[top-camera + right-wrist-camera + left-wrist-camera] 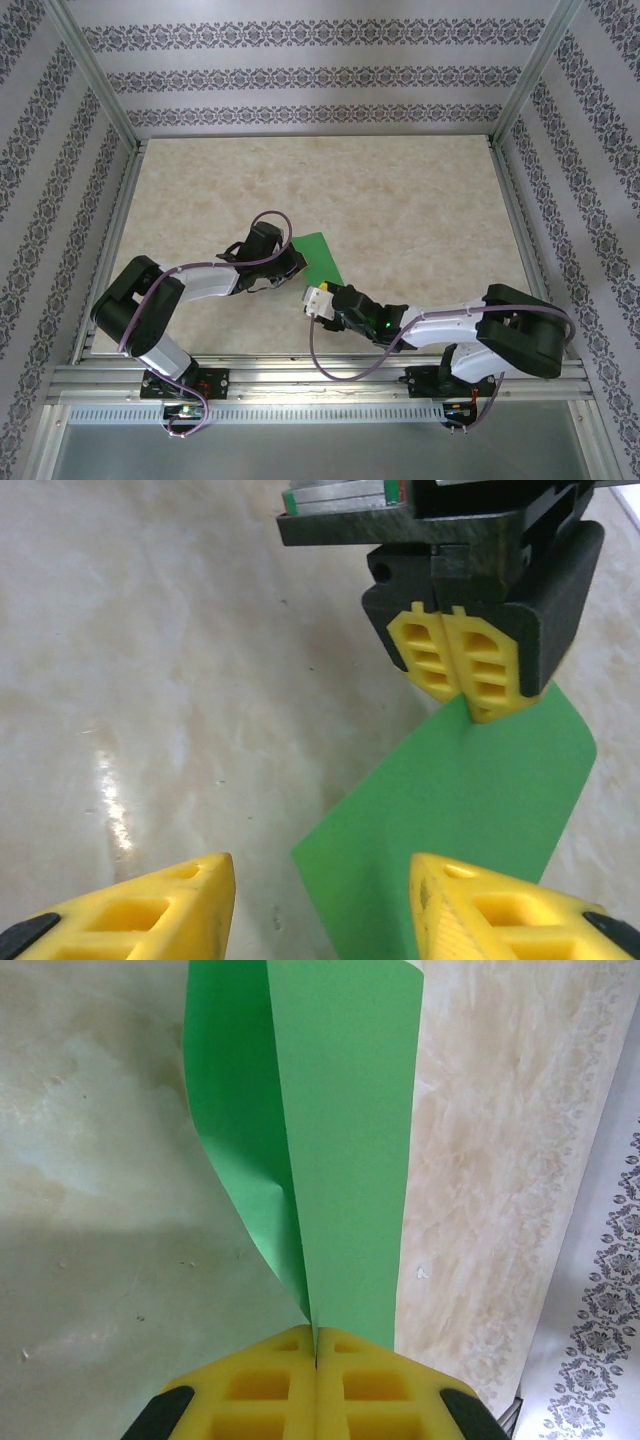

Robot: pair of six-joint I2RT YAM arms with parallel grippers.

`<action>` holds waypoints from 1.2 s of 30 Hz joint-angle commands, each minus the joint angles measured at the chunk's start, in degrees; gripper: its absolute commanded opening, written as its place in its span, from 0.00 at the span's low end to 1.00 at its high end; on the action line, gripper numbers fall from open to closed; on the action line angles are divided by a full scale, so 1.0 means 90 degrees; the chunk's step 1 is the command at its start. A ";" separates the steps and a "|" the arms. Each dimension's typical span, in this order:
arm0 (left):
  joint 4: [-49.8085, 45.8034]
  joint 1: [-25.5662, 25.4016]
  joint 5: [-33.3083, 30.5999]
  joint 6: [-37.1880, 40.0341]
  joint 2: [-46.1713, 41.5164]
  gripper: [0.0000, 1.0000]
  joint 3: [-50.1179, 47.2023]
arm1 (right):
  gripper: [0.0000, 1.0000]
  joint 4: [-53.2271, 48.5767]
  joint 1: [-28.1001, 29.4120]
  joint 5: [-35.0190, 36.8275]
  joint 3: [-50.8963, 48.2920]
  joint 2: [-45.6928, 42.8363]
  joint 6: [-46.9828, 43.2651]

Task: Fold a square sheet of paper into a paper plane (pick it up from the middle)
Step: Third fold the triangle at the center of the table.

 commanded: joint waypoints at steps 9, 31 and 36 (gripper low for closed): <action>-0.0084 0.0065 0.0083 -0.0142 -0.0199 0.07 0.0007 | 0.36 0.0645 0.0120 0.0672 0.0023 0.0361 -0.0364; -0.0269 0.0073 0.0026 -0.0075 -0.0288 0.16 -0.0032 | 0.00 0.0661 -0.0013 0.0470 -0.0057 0.0269 0.0270; -0.0971 0.0125 -0.0276 0.0229 -0.0599 0.31 -0.0012 | 0.00 0.0442 -0.0414 -0.0699 -0.0086 0.0029 0.1134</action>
